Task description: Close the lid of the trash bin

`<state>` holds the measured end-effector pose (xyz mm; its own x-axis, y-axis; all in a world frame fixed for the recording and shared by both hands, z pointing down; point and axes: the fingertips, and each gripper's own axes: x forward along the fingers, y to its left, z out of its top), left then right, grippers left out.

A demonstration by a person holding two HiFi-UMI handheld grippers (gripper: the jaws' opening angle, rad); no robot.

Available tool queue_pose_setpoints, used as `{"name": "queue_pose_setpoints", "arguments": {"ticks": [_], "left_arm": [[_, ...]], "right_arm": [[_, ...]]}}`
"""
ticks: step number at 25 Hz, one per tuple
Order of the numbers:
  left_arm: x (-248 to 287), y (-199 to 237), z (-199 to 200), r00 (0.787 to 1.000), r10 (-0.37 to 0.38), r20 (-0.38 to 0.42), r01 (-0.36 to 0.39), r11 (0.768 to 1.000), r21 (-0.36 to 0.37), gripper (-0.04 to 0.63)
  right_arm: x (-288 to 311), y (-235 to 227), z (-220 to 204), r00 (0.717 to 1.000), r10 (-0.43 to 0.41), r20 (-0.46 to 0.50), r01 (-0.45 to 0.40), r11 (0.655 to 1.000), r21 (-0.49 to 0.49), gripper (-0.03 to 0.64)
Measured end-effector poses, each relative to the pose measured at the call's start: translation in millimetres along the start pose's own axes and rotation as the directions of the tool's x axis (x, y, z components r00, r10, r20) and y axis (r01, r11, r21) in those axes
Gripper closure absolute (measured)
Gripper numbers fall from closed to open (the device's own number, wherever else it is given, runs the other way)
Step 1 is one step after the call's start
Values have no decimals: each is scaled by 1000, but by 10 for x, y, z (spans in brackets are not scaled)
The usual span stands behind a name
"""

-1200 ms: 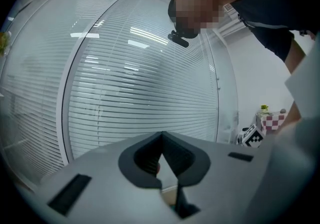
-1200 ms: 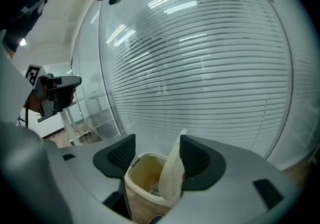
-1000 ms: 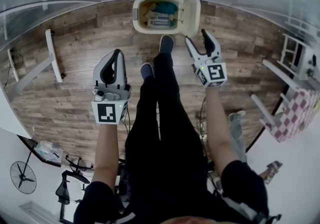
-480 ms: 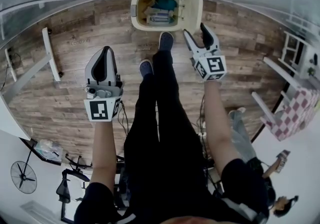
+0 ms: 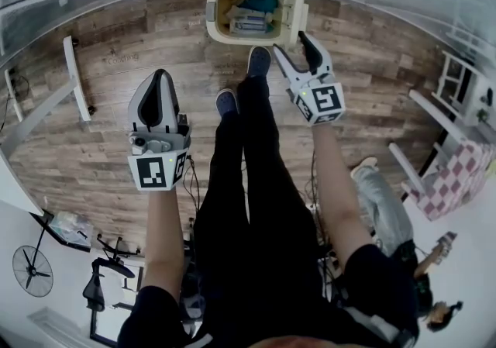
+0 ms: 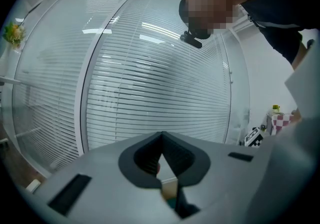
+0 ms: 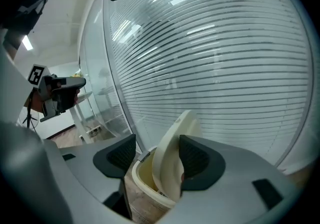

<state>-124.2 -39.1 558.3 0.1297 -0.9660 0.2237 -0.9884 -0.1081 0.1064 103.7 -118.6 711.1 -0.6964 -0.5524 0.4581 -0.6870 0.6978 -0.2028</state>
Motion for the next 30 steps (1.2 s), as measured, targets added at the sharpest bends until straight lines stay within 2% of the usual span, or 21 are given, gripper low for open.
{"name": "queue_pose_setpoints", "arguments": {"ticks": [3, 8, 11, 18, 22, 30], "left_arm": [[-45, 61, -32, 1000, 23, -5, -23, 1000, -7, 589], [-122, 165, -87, 999, 46, -12, -46, 999, -10, 589], [-164, 273, -104, 997, 75, -9, -75, 997, -22, 589], [-188, 340, -142, 995, 95, -11, -95, 995, -32, 589], [-232, 391, -214, 994, 108, -23, -109, 993, -40, 589], [-282, 484, -316, 992, 123, -40, -125, 991, -52, 589]], "right_arm": [[135, 107, -34, 1000, 7, -25, -8, 999, -40, 365], [252, 129, -51, 999, -32, -32, 30, 996, -81, 447], [324, 203, -17, 998, -38, -39, 36, 998, -60, 449], [545, 429, -114, 995, 11, -103, -26, 988, -149, 454], [679, 492, -155, 995, 19, -100, -34, 988, -151, 457], [1020, 729, -385, 985, 46, -169, -81, 975, -207, 464]]}}
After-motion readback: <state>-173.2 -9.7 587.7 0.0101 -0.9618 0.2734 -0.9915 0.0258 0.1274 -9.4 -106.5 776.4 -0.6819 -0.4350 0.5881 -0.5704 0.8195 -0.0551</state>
